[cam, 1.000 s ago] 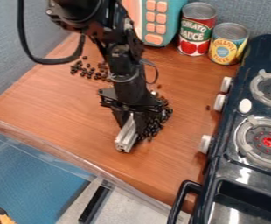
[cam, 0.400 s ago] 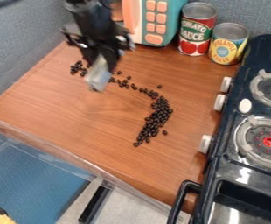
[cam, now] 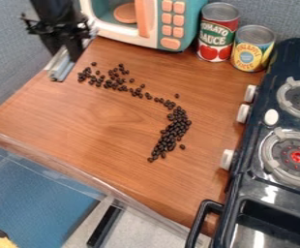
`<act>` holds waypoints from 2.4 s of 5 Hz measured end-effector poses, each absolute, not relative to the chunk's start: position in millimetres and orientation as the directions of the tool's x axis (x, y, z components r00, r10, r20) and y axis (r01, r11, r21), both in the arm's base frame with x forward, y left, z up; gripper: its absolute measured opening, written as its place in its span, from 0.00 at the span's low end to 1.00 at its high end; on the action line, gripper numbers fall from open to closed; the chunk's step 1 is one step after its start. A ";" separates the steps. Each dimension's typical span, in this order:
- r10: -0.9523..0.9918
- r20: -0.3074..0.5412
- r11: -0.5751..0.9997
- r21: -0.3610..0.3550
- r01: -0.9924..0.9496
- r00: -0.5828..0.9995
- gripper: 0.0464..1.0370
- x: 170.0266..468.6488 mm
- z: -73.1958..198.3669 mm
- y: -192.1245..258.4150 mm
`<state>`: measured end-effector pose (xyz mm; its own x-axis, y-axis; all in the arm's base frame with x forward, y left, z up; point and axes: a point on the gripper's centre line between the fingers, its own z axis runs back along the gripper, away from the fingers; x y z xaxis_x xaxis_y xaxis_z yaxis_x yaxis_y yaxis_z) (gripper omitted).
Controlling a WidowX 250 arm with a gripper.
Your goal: Sweep into pile
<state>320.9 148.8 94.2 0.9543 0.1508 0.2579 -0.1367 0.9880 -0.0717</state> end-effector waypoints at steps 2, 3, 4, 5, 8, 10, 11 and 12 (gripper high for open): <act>0.081 0.152 0.996 0.028 -0.086 0.985 0.33 333.9 66.3 193.0; 0.043 0.112 0.996 0.067 -0.051 0.993 0.33 336.6 47.4 198.9; 0.013 0.113 0.993 0.116 -0.026 0.993 0.33 342.3 36.1 202.8; 0.002 0.110 0.989 0.147 -0.018 0.994 0.33 343.4 24.4 203.1; -0.039 0.129 0.987 0.160 0.018 0.991 0.33 357.3 18.6 188.1; -0.111 0.161 0.984 0.155 0.086 0.981 0.33 376.1 16.6 147.7; -0.135 0.165 0.982 0.151 0.110 0.977 0.33 381.8 16.7 132.9; -0.161 0.176 0.980 0.146 0.136 0.971 0.33 384.7 18.1 116.6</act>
<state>384.7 116.6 18.1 0.9711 -0.1609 0.1762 0.1358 0.9799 0.1463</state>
